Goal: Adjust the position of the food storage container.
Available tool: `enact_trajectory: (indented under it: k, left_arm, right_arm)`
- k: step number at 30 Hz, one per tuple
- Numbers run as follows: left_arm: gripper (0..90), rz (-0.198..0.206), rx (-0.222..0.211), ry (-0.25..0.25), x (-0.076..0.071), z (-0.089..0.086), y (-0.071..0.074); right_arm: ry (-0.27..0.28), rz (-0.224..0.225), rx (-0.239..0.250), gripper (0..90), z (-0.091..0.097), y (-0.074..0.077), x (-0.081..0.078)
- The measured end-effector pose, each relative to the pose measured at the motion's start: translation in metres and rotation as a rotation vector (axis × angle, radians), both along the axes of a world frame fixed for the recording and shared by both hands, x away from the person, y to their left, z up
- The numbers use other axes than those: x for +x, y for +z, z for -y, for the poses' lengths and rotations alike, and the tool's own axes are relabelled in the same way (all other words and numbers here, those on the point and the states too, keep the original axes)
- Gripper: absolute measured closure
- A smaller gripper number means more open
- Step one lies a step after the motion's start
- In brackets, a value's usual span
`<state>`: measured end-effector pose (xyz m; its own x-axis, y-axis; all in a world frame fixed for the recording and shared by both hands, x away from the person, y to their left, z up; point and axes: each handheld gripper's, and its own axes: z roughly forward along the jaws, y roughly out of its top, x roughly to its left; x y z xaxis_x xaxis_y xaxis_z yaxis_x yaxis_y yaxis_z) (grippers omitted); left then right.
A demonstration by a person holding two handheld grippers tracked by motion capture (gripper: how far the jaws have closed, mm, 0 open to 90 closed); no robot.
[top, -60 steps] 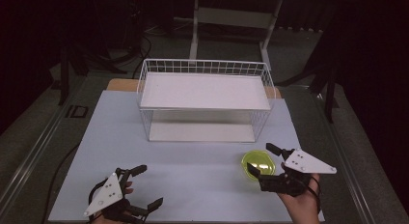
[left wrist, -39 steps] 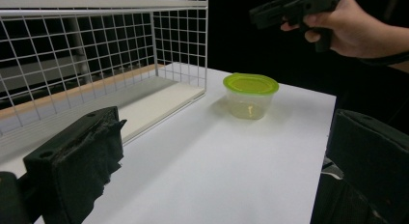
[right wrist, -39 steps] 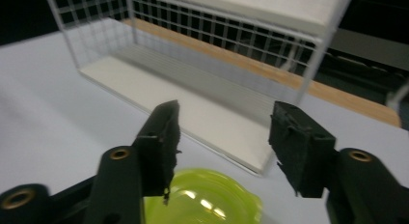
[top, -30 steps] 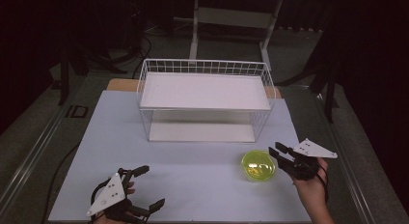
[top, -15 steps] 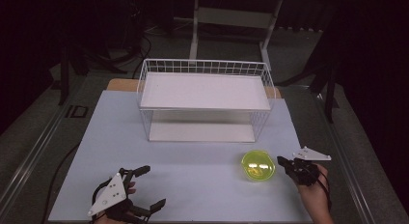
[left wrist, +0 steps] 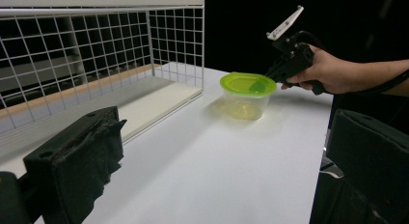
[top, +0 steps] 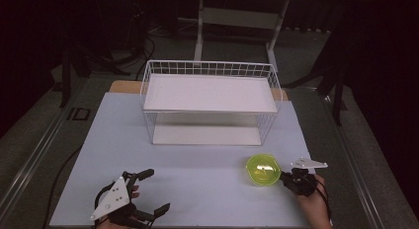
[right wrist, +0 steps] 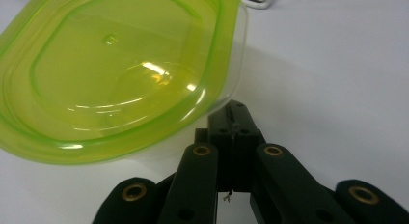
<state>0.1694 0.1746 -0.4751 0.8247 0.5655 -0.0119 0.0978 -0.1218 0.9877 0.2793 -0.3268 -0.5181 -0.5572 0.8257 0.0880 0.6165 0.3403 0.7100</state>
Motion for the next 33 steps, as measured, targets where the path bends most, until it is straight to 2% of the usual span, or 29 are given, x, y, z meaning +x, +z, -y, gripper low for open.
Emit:
enact_trajectory:
  k: [3,5,12,19,33]
  left_arm:
    - [0.2,0.001,-0.003,0.002,0.0,0.0,0.0]
    - [0.2,0.0,-0.002,0.001,-0.001,0.0,0.0]
    - [0.2,0.0,0.002,0.0,0.0,0.001,0.0]
    - [0.2,0.001,0.004,0.002,0.0,0.001,0.0]
    - [0.2,0.003,0.004,-0.001,-0.001,0.001,0.0]
  right_arm:
    - [0.013,-0.022,0.029,90.0,-0.006,-0.002,0.0]
    - [0.03,-0.023,0.013,90.0,-0.011,-0.003,0.0]
    - [0.081,-0.021,0.011,90.0,-0.03,-0.003,0.003]
    - [0.144,-0.048,-0.01,90.0,-0.053,-0.007,0.003]
    - [0.222,-0.07,0.015,90.0,-0.092,-0.008,0.007]
